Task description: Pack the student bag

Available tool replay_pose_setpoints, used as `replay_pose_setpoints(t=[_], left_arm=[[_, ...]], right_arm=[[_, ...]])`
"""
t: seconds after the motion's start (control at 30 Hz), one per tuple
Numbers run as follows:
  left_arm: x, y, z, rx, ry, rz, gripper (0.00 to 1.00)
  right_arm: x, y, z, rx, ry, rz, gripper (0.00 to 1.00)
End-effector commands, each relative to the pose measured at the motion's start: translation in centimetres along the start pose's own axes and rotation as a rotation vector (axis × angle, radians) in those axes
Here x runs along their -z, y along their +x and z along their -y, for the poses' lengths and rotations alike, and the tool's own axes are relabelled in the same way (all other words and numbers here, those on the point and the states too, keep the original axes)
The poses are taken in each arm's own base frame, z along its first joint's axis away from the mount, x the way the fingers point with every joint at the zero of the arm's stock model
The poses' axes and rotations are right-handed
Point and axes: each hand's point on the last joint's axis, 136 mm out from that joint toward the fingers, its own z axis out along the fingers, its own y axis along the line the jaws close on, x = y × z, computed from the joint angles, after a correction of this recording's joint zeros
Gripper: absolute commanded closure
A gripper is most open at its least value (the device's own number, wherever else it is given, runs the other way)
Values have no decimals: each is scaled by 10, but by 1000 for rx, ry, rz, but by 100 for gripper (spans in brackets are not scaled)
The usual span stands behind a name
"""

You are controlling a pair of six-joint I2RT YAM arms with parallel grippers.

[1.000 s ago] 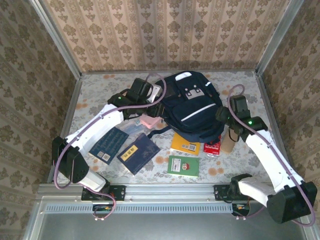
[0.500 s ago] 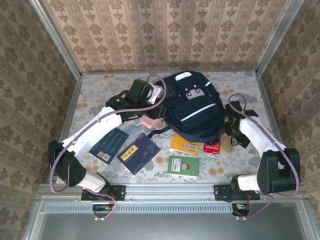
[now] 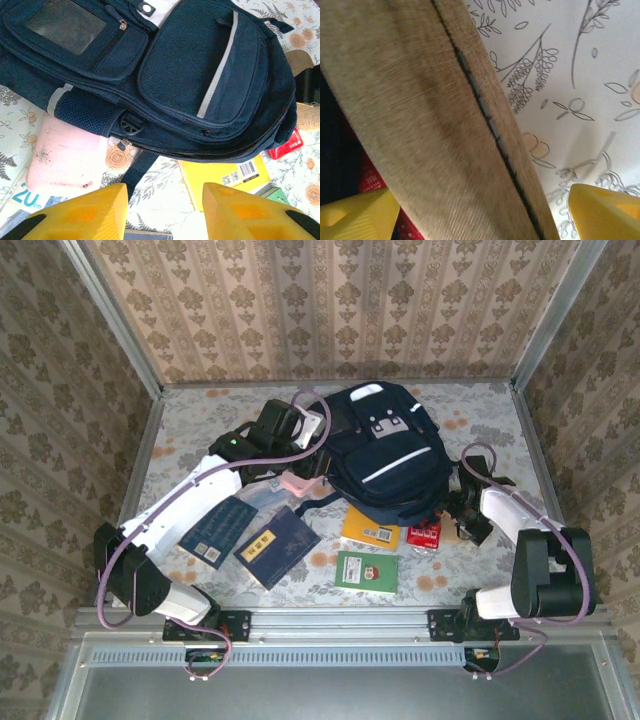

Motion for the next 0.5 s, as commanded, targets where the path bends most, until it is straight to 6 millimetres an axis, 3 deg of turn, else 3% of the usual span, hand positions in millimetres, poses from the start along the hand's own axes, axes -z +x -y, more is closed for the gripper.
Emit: replay_pose_setpoints(t=[0.0, 0.17, 0.27, 0.4, 0.47], left_arm=[[3, -1, 0, -22, -2, 13, 56], [-2, 0, -1, -9, 12, 10, 56], [-7, 2, 1, -1, 33, -4, 56], [-13, 3, 2, 16, 56, -15, 56], [-15, 3, 3, 21, 70, -16, 56]], right_arm=[[-14, -3, -3, -48, -9, -5, 19], [-8, -8, 9, -80, 32, 46, 28], [2, -11, 8, -85, -1, 87, 27], [3, -9, 7, -73, -20, 88, 17], [2, -8, 9, -74, -10, 83, 22]])
